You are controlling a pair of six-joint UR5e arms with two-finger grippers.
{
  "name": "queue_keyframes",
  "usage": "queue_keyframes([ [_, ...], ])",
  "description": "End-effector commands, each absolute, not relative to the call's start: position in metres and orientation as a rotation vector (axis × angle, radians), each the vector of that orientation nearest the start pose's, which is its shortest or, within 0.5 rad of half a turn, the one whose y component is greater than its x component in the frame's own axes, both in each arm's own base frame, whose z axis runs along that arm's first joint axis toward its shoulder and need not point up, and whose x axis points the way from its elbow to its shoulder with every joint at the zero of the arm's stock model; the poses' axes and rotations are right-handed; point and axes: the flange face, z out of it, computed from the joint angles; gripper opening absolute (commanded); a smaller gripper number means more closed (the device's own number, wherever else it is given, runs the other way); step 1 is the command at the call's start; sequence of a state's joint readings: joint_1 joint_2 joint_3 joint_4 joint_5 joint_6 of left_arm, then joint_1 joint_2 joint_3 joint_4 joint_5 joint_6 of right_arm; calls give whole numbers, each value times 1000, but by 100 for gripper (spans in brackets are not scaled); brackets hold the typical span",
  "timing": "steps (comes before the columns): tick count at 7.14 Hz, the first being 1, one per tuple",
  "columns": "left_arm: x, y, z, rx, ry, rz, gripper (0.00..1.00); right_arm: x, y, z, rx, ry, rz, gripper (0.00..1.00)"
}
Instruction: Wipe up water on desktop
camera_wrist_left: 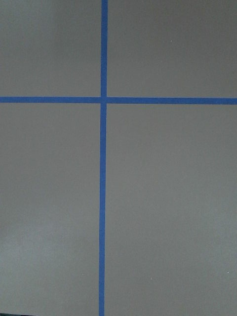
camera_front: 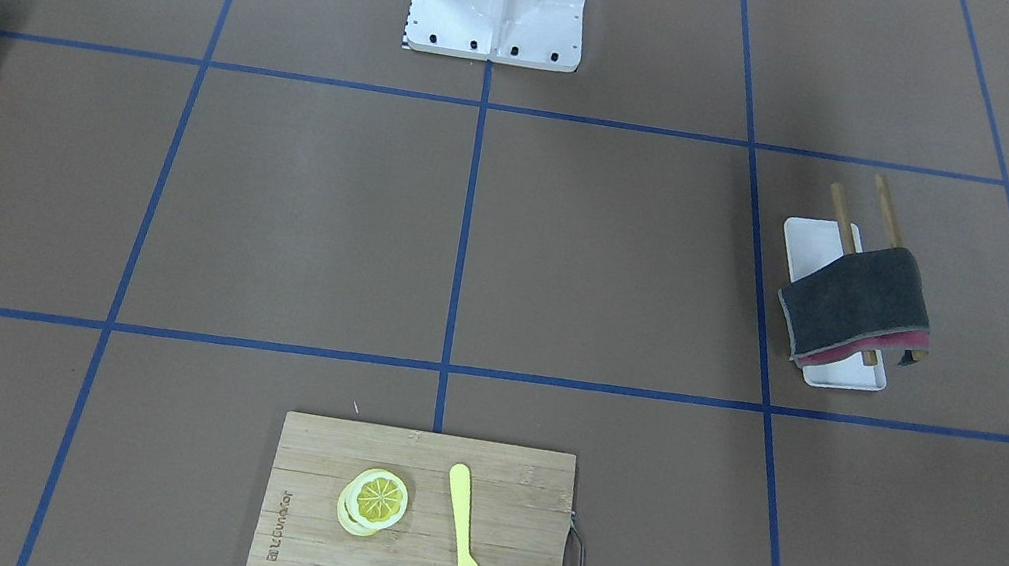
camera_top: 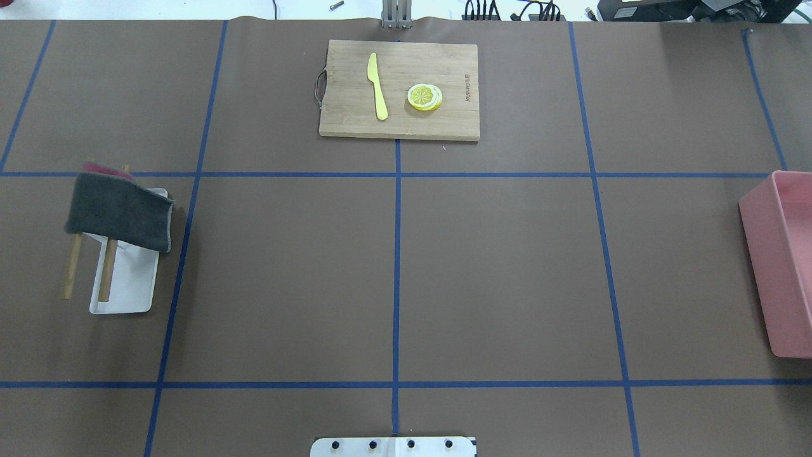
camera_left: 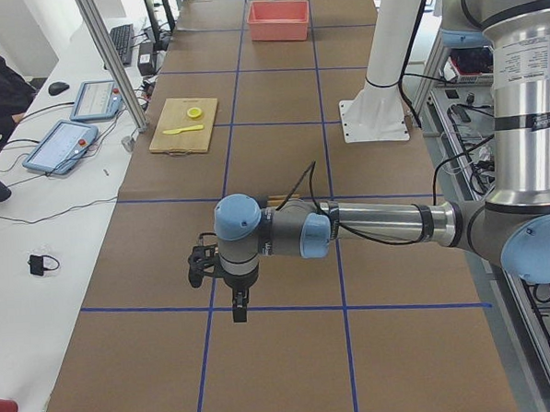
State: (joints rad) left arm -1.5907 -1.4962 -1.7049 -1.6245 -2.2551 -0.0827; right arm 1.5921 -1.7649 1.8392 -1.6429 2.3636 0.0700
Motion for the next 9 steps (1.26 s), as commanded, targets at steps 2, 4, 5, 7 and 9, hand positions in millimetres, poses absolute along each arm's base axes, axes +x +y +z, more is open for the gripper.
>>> queue_keyframes([
  [2,-80,-467,624,95,688,-57,98,71,-408,619,-15,-795,85,100],
  [4,-80,-466,619,107,690,-50,98,72,-408,617,-11,-796,87,100],
  [5,-80,-468,616,111,690,-50,98,72,-408,616,-8,-798,86,100],
  [7,-80,-465,607,129,695,-46,98,72,-408,615,-7,-801,85,100],
  [9,-80,-464,605,144,694,-33,98,72,-408,615,-6,-803,86,100],
])
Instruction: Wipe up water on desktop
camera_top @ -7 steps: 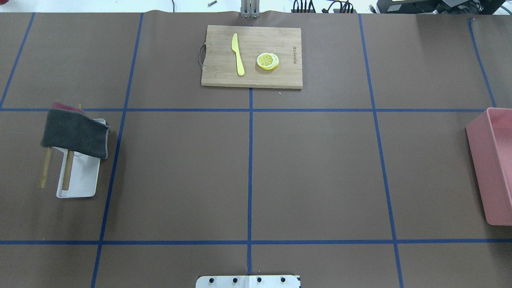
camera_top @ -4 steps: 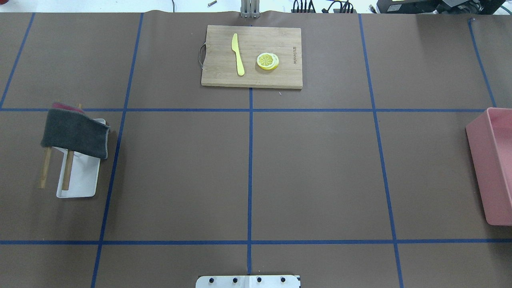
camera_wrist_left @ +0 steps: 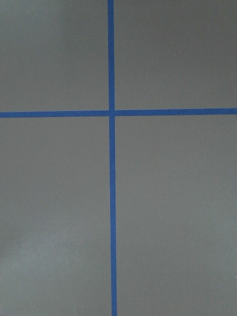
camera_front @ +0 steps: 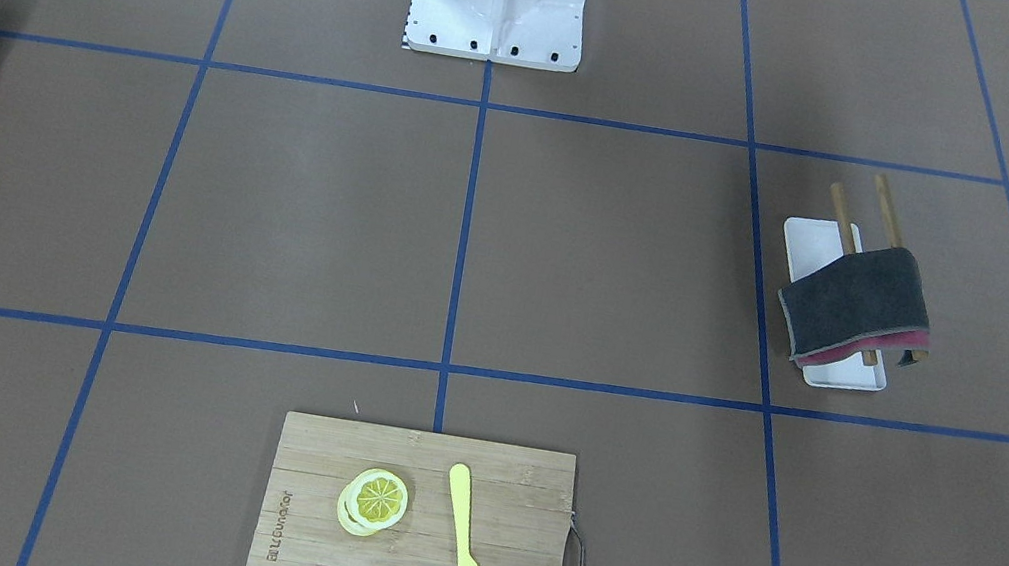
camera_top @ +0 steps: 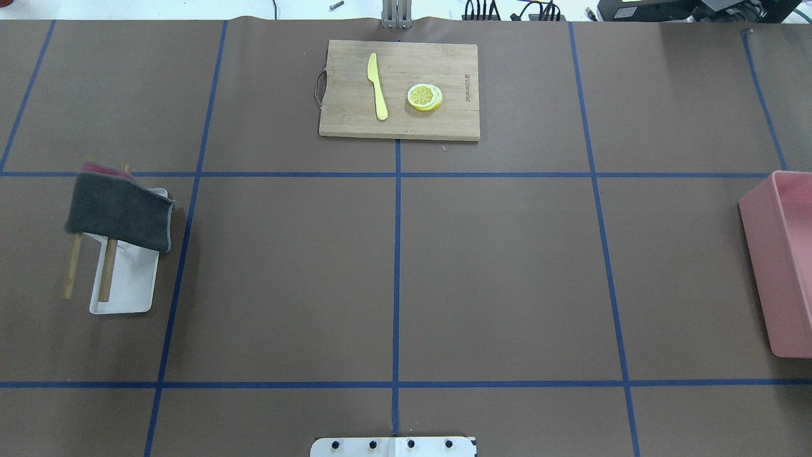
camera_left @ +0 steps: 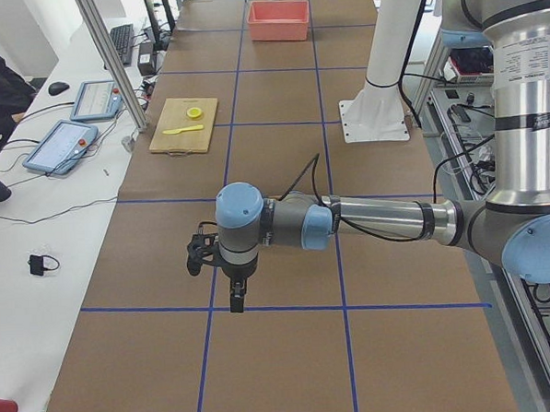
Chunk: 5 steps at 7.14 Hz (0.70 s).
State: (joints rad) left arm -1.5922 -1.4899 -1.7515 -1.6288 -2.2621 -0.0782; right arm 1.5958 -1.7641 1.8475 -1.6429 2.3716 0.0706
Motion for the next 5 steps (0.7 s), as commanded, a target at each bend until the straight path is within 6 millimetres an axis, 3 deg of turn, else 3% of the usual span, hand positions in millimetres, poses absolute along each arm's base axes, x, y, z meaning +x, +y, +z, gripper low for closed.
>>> queue_keyframes([
  [1,-80,-466,603,179,694,-20,98,72,-408,614,-5,-806,86,100],
  [2,-79,-471,599,211,692,-13,98,76,-407,612,2,-809,95,100],
  [4,-79,-467,620,174,695,-28,98,78,-406,607,11,-836,97,100],
  [5,-80,-466,617,179,695,-28,98,78,-406,611,2,-826,103,100],
])
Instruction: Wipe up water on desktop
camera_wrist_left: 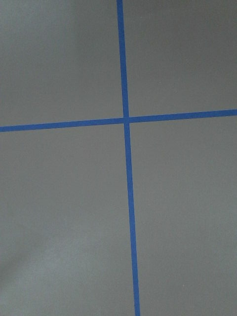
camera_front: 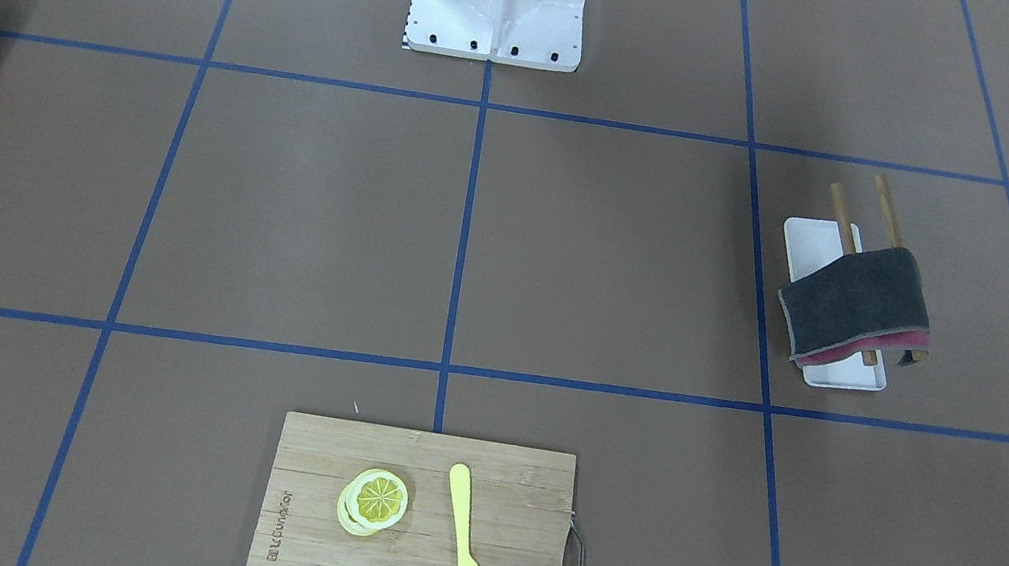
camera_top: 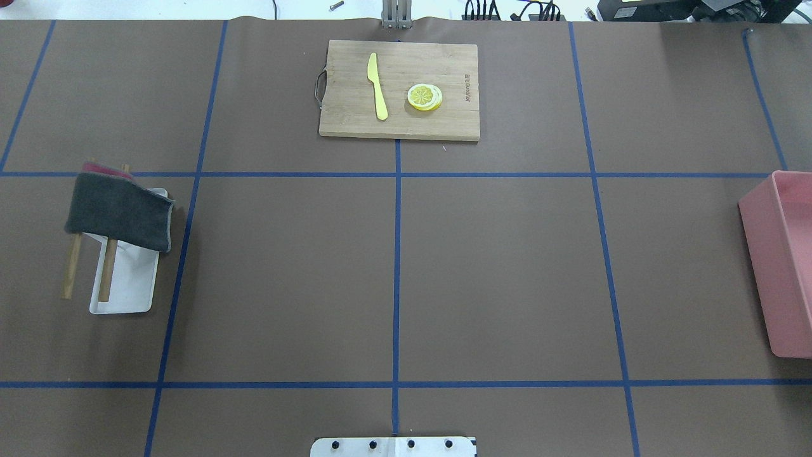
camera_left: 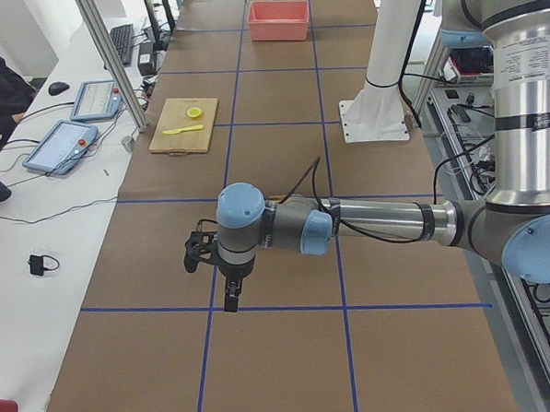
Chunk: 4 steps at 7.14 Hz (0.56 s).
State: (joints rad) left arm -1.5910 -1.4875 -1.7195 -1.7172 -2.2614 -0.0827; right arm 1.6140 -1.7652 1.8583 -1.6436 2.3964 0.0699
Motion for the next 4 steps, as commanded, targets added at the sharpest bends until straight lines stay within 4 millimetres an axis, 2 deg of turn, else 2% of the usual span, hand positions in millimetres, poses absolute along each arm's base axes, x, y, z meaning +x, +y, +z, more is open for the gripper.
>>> queue_keyframes([
  [1,-80,-453,631,164,696,-27,98,79,-407,608,9,-821,99,100],
  [2,-80,-452,633,186,696,-25,98,79,-410,605,17,-820,95,100],
  [4,-75,-455,621,183,765,-23,98,79,-409,606,22,-815,93,100],
])
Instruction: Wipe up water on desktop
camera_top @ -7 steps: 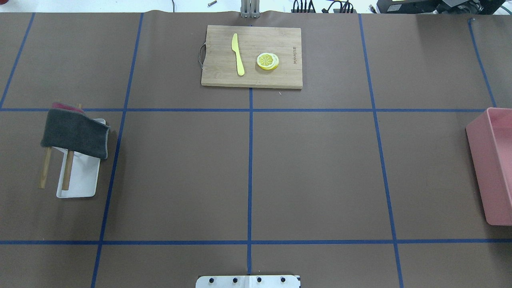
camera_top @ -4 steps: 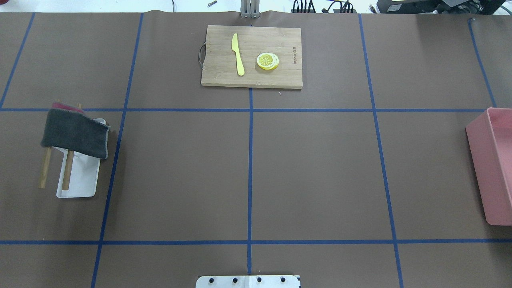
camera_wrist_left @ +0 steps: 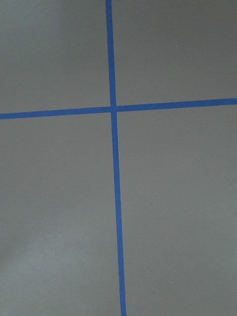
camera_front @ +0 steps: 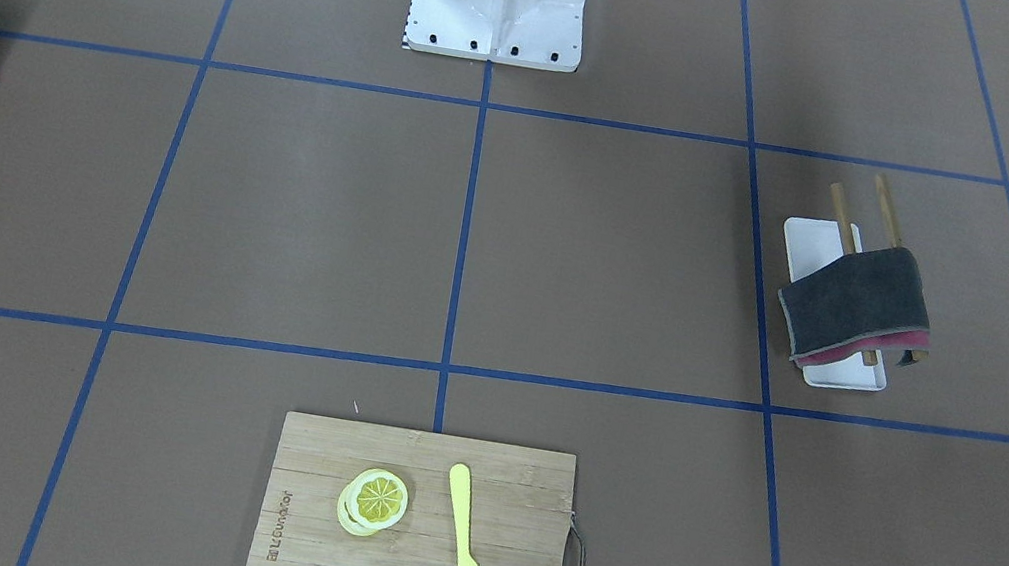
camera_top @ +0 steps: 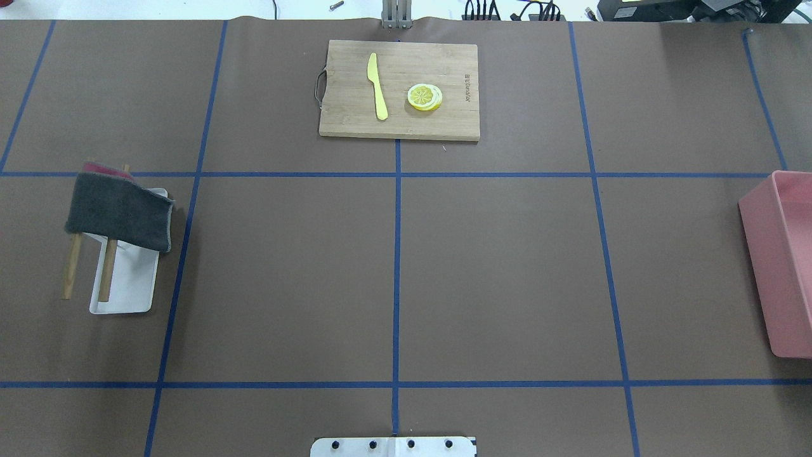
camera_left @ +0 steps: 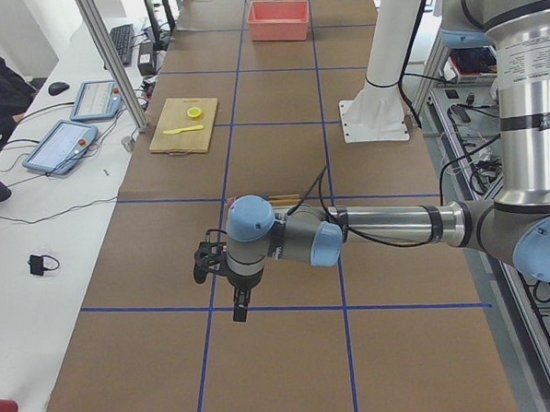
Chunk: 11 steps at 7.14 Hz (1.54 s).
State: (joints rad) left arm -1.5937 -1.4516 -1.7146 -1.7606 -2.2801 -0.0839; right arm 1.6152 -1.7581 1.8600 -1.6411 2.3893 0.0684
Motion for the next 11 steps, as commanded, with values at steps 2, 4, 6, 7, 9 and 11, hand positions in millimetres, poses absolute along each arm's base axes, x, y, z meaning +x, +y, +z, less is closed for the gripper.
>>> queue_keyframes([
  [2,-67,-469,584,125,877,-217,98,81,-405,616,11,-790,92,100],
  [4,-45,-480,554,66,977,-286,98,80,-405,616,12,-792,87,100],
  [6,12,-491,509,-17,1031,-349,98,80,-406,611,20,-798,88,100],
  [7,49,-489,504,-45,1052,-362,98,80,-406,610,19,-804,93,100],
  [9,121,-483,505,-47,1031,-375,98,79,-407,609,16,-809,95,100],
  [11,154,-477,507,-46,1049,-365,98,78,-407,609,15,-824,97,100],
])
